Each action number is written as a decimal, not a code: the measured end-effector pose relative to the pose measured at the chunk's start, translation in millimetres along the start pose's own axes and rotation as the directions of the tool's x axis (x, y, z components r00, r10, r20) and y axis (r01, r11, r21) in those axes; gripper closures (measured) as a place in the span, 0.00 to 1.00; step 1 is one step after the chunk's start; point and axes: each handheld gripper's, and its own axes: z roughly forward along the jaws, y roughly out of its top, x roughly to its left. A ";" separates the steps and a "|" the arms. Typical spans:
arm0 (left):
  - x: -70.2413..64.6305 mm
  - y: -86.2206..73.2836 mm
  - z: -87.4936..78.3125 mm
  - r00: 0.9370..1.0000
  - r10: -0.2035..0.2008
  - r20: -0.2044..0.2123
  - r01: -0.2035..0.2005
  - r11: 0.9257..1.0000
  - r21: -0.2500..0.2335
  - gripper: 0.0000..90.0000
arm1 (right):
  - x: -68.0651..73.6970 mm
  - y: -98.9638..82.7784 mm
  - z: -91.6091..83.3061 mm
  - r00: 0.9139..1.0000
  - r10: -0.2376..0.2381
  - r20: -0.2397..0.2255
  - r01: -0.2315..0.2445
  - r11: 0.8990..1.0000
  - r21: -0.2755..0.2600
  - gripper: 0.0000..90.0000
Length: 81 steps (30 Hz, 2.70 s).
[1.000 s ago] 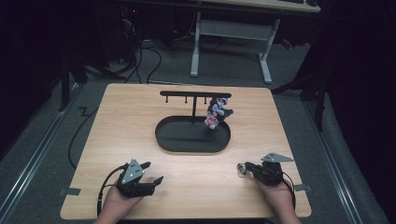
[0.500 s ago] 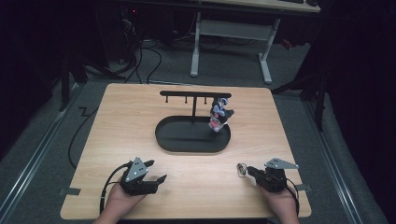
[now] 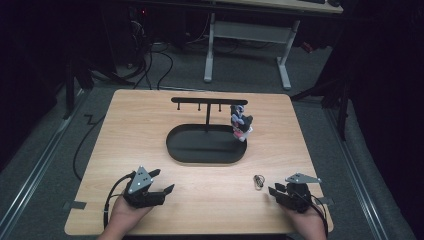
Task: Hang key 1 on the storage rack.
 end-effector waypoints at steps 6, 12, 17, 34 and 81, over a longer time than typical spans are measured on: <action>11.7 -2.1 -1.8 1.000 -0.012 -0.024 0.012 1.000 0.002 0.31 | 2.1 7.4 1.3 1.000 -0.017 0.006 0.016 0.995 0.094 0.59; 18.2 -7.0 -5.7 0.999 -0.021 -0.040 0.021 1.000 -0.005 0.31 | 10.7 17.7 3.7 0.999 -0.044 0.018 0.039 0.979 0.198 0.52; 23.0 -10.1 -3.3 0.999 -0.014 -0.051 0.014 1.000 0.007 0.31 | 15.0 29.1 2.7 0.997 -0.066 0.033 0.054 0.960 0.274 0.49; 14.6 -7.3 8.6 1.000 -0.001 -0.005 0.001 1.000 0.012 0.31 | 31.2 51.4 10.0 0.986 -0.166 0.006 0.146 0.885 0.442 0.41; 9.4 -6.6 1.7 1.000 0.008 -0.006 -0.008 1.000 -0.003 0.32 | 41.8 90.2 56.7 0.970 -0.243 0.006 0.201 0.815 0.543 0.77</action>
